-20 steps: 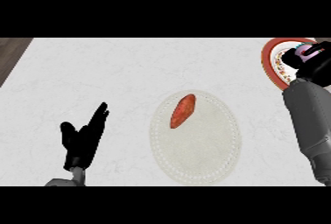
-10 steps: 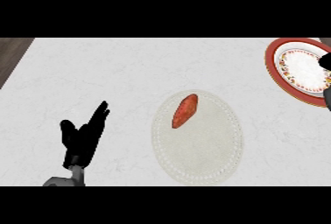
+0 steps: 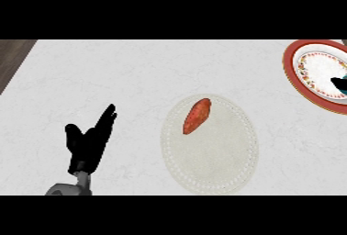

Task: Pick the cupcake from the placemat and place it in the plate

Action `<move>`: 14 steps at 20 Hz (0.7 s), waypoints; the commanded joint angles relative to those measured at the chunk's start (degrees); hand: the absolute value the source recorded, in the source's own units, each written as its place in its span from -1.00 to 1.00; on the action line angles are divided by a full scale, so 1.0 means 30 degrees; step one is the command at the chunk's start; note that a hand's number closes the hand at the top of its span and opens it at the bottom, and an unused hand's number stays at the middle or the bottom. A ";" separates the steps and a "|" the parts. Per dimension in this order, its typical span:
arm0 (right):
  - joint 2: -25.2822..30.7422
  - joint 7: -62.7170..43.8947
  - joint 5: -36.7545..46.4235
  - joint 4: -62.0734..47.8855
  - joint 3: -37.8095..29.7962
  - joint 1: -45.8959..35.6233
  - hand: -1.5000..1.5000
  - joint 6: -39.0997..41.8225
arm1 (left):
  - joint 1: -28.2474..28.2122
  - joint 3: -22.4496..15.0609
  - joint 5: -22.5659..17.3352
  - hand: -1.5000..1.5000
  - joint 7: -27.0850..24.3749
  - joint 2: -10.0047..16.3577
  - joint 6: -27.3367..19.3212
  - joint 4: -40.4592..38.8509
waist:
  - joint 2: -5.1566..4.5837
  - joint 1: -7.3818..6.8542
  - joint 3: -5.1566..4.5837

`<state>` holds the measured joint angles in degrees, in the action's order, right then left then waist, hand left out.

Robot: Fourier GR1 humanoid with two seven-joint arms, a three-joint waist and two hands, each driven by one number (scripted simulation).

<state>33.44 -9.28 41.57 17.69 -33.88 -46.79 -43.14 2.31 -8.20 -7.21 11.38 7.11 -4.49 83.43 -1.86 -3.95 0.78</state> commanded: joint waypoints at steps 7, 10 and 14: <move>-0.0631 0.7626 -0.5032 0.1944 -0.3908 0.0335 -1.00 0.0462 | -0.0389 0.0038 -0.0159 0.00 0.0078 -0.0015 0.0317 -0.0599 | 0.0012 0.0311 -0.0039; -0.0638 0.9064 -0.6533 0.1907 -0.5266 0.0501 -1.00 0.0361 | -0.0525 0.0162 -0.0241 0.00 -0.0070 -0.0095 0.0325 -0.0775 | 0.0048 0.0302 -0.0089; -0.0402 1.0802 -0.8146 0.0975 -0.6368 0.1011 -1.00 0.2299 | -0.1116 0.0575 -0.0445 0.00 0.0101 0.0467 0.0609 -0.0277 | 0.0239 0.0423 -0.0150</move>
<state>32.49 18.06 21.70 21.94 -49.57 -44.62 -38.94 1.40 -6.79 -8.01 11.53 7.74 -3.86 83.73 -1.24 -2.92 0.67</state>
